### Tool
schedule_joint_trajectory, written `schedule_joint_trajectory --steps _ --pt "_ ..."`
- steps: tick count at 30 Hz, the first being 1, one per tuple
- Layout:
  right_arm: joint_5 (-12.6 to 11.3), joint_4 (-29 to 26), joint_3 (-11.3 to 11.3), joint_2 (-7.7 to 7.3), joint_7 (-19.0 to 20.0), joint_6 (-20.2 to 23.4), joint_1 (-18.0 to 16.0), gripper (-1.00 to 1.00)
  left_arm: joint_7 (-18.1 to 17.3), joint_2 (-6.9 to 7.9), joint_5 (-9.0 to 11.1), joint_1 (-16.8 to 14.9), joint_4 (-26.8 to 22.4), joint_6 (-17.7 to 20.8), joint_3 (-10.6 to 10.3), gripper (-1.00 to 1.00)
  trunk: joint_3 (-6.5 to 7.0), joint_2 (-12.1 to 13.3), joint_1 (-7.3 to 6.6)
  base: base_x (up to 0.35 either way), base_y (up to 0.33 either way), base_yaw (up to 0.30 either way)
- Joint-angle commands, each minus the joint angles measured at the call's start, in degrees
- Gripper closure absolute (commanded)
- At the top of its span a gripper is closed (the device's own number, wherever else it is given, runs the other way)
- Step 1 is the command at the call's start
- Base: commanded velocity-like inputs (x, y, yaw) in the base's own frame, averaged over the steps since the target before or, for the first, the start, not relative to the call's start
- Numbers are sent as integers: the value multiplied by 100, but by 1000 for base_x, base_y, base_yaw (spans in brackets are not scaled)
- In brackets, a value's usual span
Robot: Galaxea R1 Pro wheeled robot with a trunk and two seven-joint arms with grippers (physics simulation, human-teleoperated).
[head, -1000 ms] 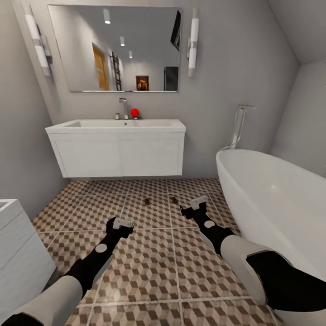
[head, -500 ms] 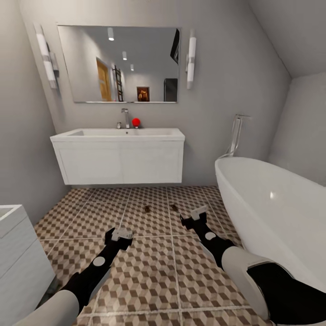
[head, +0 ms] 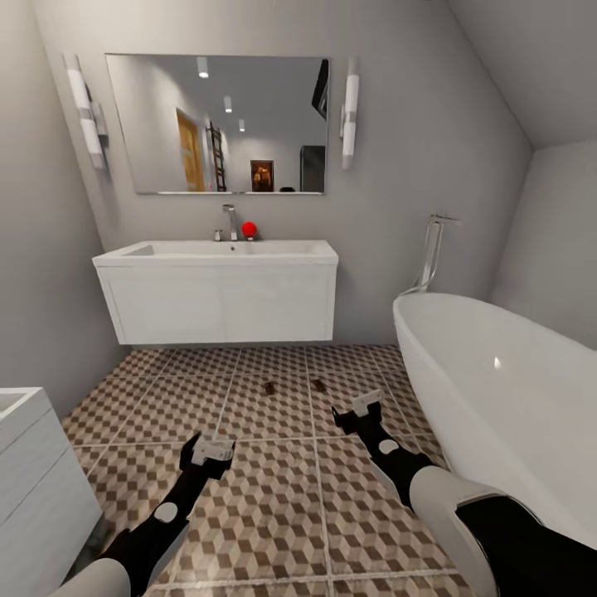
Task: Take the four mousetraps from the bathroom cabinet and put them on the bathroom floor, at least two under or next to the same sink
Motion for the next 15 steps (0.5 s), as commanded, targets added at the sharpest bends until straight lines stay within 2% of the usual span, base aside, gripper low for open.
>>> schedule_joint_trajectory --steps 1,6,15 --pt "47 6 2 0 -26 -18 3 -100 32 7 65 1 89 -139 -49 -100 13 39 -24 0 0 0" --pt "47 7 4 6 -29 -36 83 -100 35 18 197 22 551 -756 -43 -100 103 240 -134 0 0 0" --pt "47 5 5 9 -31 -43 232 -100 29 116 510 29 1062 -1384 -47 -100 264 601 -331 0 0 0"
